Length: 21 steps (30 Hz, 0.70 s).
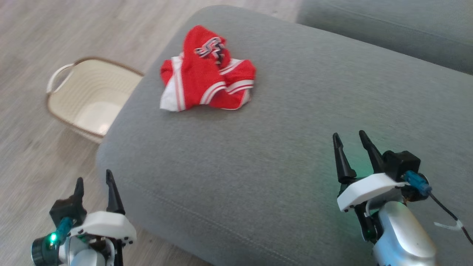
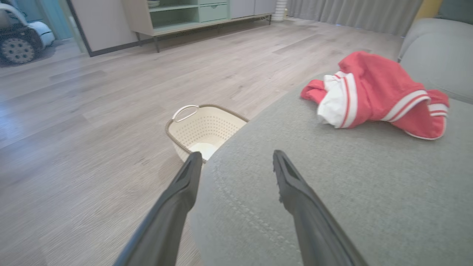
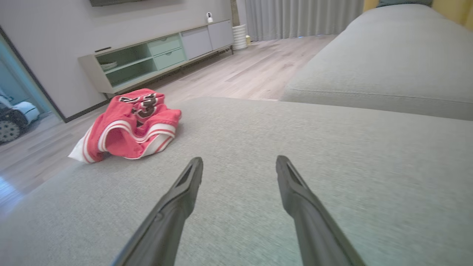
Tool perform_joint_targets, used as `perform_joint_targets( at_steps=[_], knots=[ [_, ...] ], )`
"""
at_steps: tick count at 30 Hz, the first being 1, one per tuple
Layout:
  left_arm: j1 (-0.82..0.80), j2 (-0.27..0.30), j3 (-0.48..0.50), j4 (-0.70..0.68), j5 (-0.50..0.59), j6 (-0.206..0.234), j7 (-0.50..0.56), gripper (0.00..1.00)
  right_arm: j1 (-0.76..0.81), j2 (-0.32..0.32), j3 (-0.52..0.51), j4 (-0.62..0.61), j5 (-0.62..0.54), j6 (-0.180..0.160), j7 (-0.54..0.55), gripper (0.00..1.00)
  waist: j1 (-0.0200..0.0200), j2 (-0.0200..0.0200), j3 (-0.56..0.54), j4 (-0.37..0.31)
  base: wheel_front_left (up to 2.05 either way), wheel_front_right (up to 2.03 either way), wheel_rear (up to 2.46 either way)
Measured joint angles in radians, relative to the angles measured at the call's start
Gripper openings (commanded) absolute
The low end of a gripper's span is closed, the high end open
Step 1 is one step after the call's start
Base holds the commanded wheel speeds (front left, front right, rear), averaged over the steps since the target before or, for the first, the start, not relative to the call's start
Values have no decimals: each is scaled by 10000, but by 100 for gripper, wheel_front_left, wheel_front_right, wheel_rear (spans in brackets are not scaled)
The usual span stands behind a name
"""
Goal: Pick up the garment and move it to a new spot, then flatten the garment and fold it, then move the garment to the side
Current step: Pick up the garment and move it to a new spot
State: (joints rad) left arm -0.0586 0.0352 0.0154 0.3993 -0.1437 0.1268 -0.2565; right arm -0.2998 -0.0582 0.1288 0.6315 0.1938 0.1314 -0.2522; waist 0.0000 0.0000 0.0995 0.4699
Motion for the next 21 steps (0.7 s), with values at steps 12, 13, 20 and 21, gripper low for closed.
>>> perform_joint_targets(
  at_steps=[12,13,20,21],
  knots=[
    [79,-12,389,322,-796,-625,0,100,-430,23,328,138,42,0,0,100,0,0,396,45,0,0,0],
    [8,-17,456,428,-788,-740,0,100,-431,23,332,144,38,0,0,100,0,0,439,-51,0,0,0],
    [-1536,-13,1273,1068,-744,-1620,0,100,-791,23,378,111,-247,0,0,100,0,0,905,-789,0,0,0],
    [-1754,0,1327,1160,-696,-1693,0,100,-883,19,387,77,-286,0,0,100,0,0,973,-907,0,0,0]
  ],
)
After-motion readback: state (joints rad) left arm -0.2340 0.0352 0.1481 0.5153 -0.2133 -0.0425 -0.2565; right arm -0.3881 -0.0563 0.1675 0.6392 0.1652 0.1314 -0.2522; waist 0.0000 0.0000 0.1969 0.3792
